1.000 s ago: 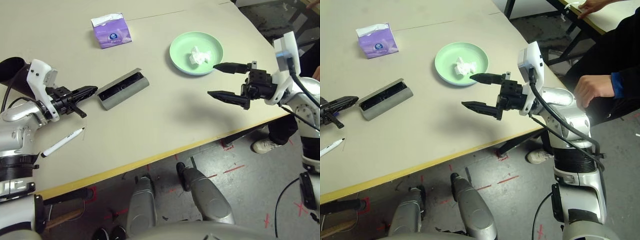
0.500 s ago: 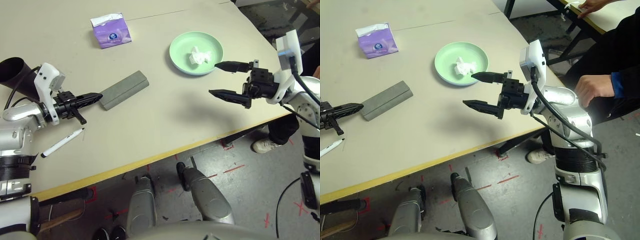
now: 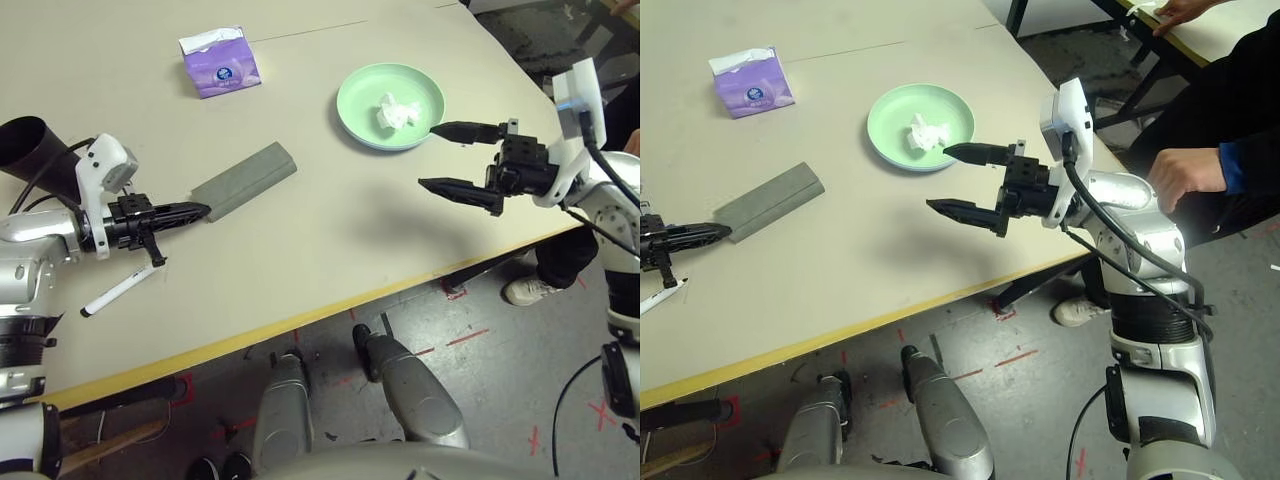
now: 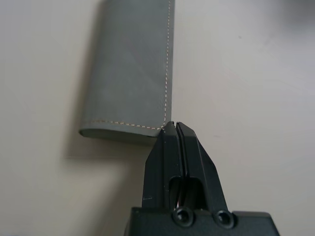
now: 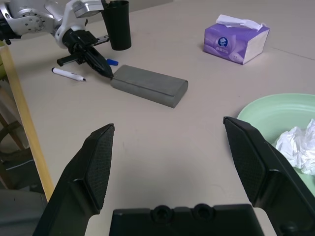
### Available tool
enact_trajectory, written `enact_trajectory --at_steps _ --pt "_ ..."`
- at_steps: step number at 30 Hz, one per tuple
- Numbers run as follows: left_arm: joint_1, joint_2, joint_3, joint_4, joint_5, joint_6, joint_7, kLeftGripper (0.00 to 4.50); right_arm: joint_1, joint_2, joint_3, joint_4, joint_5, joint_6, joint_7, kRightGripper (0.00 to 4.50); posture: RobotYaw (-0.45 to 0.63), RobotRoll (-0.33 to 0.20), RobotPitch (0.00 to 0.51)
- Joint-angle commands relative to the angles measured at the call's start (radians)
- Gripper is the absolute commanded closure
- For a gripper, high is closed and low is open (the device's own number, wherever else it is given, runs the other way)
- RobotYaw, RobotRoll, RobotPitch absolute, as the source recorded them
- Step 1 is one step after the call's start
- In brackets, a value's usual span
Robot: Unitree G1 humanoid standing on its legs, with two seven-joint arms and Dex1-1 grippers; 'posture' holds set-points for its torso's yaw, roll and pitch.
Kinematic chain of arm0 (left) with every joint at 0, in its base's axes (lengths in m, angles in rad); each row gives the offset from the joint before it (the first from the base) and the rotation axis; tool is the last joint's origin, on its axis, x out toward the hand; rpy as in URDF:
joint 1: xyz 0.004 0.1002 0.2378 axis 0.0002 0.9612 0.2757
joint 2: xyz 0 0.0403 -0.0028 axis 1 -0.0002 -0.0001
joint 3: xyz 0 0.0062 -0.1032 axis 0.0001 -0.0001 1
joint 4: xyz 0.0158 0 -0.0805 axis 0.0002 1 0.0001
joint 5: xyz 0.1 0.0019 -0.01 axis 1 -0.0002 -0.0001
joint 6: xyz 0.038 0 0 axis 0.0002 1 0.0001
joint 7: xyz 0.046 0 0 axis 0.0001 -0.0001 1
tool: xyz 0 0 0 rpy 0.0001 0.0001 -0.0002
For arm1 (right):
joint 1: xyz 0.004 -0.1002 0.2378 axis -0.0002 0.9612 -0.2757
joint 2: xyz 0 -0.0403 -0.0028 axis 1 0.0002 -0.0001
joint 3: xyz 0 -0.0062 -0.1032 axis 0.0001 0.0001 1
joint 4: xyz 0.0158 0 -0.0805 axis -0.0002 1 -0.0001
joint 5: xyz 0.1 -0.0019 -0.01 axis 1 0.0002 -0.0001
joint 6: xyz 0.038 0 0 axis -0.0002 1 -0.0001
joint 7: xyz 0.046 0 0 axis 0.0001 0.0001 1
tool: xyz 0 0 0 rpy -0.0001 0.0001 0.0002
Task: Organize and tidy the items on the table.
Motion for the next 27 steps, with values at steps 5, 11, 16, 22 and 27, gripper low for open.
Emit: enact_trajectory --at_steps 5,11,16,22,27 --pt "0.034 0.008 -0.013 -0.023 -0.039 0.084 -0.053 4.45 -0.008 -0.006 0.008 0.006 -0.011 -0.016 0.012 0.00 -0.27 0.000 0.285" --pt "0.048 0.015 0.006 -0.036 -0.064 0.114 -0.069 4.45 -0.022 0.007 0.020 0.031 -0.022 -0.034 0.018 0.00 -0.26 0.000 0.281" --pt "0.079 0.027 0.026 -0.067 -0.100 0.147 -0.087 4.45 -0.031 0.009 0.023 0.047 -0.025 -0.045 0.026 0.00 -0.25 0.000 0.279" --pt "0.149 0.069 0.084 -0.135 -0.205 0.258 -0.143 3.81 -0.030 0.003 0.021 0.051 -0.020 -0.047 0.036 0.00 -0.24 0.000 0.278" --pt "0.229 0.113 0.186 -0.175 -0.306 0.377 -0.177 2.22 -0.021 0.001 0.023 0.056 -0.013 -0.037 0.048 0.00 -0.22 0.000 0.283"
